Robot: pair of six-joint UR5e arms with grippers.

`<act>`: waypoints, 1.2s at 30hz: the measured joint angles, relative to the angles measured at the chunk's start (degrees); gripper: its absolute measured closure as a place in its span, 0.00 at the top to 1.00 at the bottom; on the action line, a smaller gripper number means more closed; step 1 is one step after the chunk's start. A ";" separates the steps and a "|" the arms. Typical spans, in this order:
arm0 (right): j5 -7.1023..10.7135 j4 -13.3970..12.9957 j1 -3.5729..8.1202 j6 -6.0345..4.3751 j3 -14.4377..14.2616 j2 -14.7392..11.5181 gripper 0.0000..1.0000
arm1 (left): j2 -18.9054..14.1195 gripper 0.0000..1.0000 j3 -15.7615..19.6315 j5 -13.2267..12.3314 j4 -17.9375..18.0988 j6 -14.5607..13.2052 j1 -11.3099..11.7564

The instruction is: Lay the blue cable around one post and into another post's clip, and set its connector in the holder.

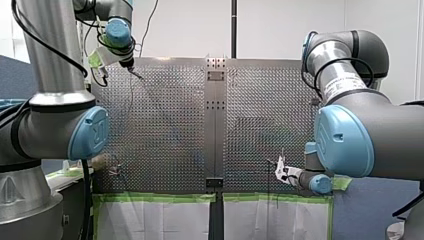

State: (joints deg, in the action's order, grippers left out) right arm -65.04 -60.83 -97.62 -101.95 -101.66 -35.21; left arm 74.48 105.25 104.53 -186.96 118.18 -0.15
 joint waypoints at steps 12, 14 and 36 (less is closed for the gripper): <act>0.00 0.00 -0.55 -0.11 0.22 0.00 0.00 | 1.00 1.00 -5.13 -2.26 -1.70 -6.37 -0.29; 0.00 0.00 -0.67 -0.10 0.31 0.00 0.00 | 1.02 1.00 -6.11 -2.21 -1.97 -7.51 -0.29; -0.01 0.04 -1.15 -0.05 0.44 0.00 0.00 | 1.00 1.00 -7.36 -1.42 -2.36 -18.52 -0.92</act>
State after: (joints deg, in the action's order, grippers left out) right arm -65.05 -60.79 -98.76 -102.01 -101.21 -35.21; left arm 75.48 97.90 103.10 -189.33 99.66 -1.07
